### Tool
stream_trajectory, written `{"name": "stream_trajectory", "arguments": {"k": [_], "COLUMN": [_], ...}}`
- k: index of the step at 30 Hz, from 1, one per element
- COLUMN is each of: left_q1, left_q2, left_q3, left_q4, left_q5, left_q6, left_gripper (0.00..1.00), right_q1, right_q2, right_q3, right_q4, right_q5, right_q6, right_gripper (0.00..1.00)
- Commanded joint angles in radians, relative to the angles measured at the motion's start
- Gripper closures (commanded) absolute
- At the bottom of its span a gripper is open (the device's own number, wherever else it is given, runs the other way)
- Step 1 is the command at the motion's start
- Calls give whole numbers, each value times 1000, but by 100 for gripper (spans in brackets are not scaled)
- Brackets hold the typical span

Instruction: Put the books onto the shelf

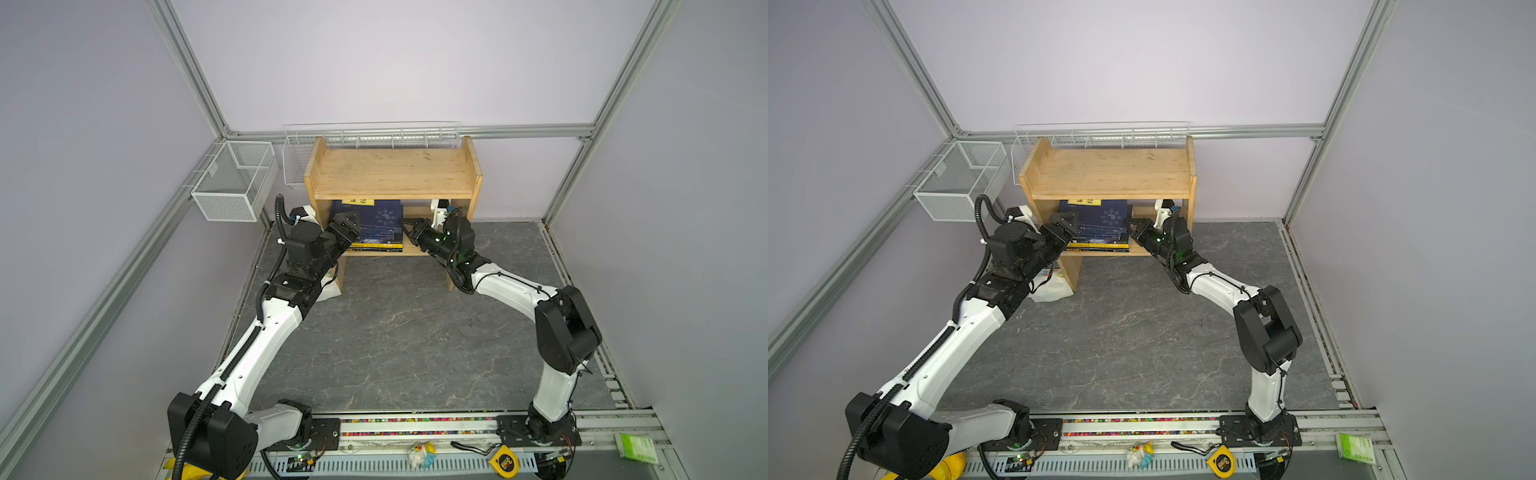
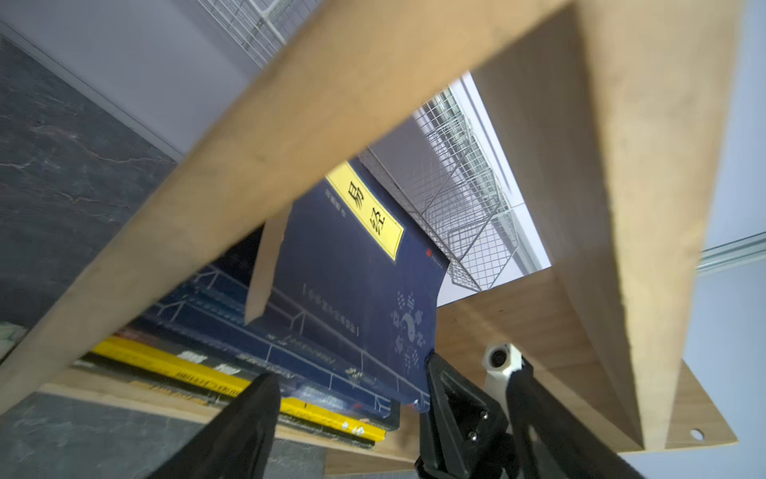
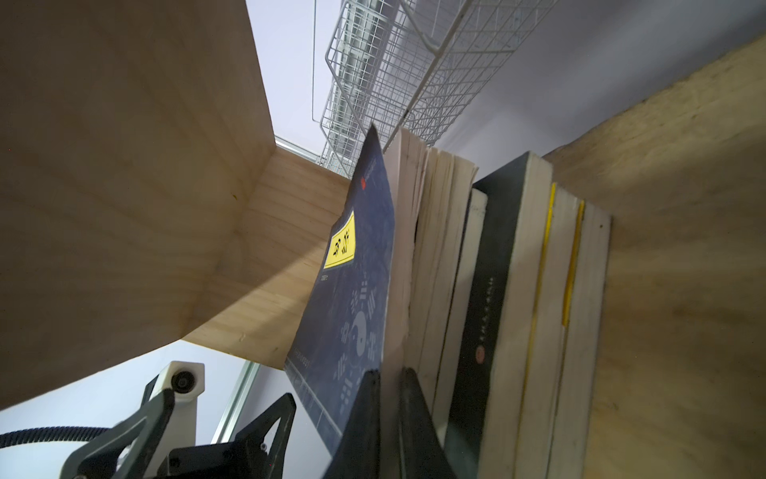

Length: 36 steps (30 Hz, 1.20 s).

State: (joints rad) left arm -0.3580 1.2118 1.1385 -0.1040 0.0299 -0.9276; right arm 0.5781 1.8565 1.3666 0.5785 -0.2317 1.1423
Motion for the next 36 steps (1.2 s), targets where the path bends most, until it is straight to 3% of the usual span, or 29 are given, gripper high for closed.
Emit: {"name": "stream_trajectory", "arguments": {"k": [1, 9, 15, 18, 22, 24, 36], "left_q1": [2, 4, 21, 68, 179, 198, 200], "left_q2": [-82, -216, -235, -224, -193, -179, -105], "left_q3": [5, -14, -51, -78, -133, -141, -113], "left_q4": [-121, -314, -334, -295, -148, -102, -19], "left_q5": [-18, -146, -165, -115, 85, 120, 135], "left_q6": [81, 225, 283, 307, 286, 283, 308], "left_gripper": [14, 12, 9, 5, 0, 1, 1], "right_q1": [10, 39, 54, 62, 67, 69, 81], "right_q2": [-54, -59, -60, -65, -60, -57, -23], "right_q3": [5, 42, 69, 86, 100, 110, 152], "right_q4": [-31, -78, -117, -154, -164, -174, -164], "right_q5": [67, 105, 123, 139, 154, 162, 190], "right_q6": [-37, -83, -128, -162, -175, -185, -199], "right_gripper": [93, 93, 93, 93, 93, 93, 93]}}
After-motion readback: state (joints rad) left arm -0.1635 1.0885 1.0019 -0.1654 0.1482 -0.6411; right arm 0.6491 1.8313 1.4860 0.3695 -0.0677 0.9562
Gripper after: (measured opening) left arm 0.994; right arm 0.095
